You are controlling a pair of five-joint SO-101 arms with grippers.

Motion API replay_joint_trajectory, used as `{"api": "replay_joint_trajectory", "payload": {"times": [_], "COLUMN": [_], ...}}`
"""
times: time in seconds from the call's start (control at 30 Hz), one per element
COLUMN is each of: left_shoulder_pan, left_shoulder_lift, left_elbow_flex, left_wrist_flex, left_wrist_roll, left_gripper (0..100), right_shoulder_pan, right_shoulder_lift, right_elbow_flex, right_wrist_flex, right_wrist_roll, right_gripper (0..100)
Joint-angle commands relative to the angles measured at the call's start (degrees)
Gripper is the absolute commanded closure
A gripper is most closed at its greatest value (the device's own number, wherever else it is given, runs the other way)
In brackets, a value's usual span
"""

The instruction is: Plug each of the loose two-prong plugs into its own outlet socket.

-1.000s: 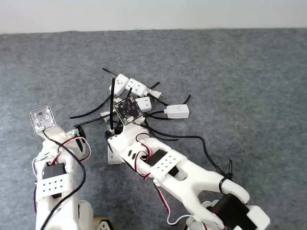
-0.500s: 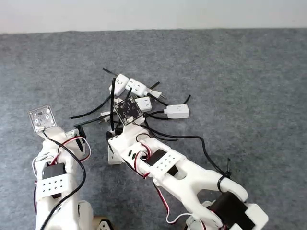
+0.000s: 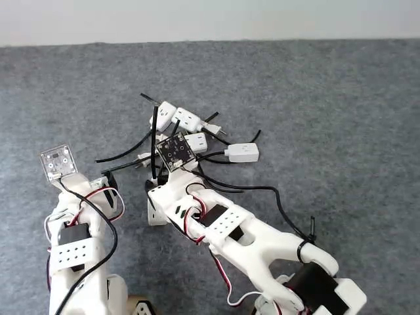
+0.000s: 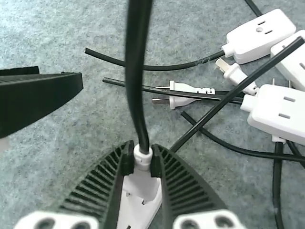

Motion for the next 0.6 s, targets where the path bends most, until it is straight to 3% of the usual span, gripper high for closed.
{"api": "replay_joint_trajectory", "payload": {"times": [0.0,0.57], "left_shoulder_pan": [-0.26,-0.35], "left_shoulder_lift": [-0.97,-0.97], "left_elbow_flex": [-0.48,-0.48], "left_wrist_flex": [-1.32,-1.23], "left_wrist_roll": [0.18,0.18], "left_gripper": [83,83], "right_shoulder_pan": [0.22,0.31], "right_shoulder_lift": [0.13,5.05], "right_elbow_flex": [-1.67,-5.54], "right_wrist_flex": [0.48,0.84], "right_wrist_roll": [-0.26,-0.18], "right_gripper": [99.1,99.1]}}
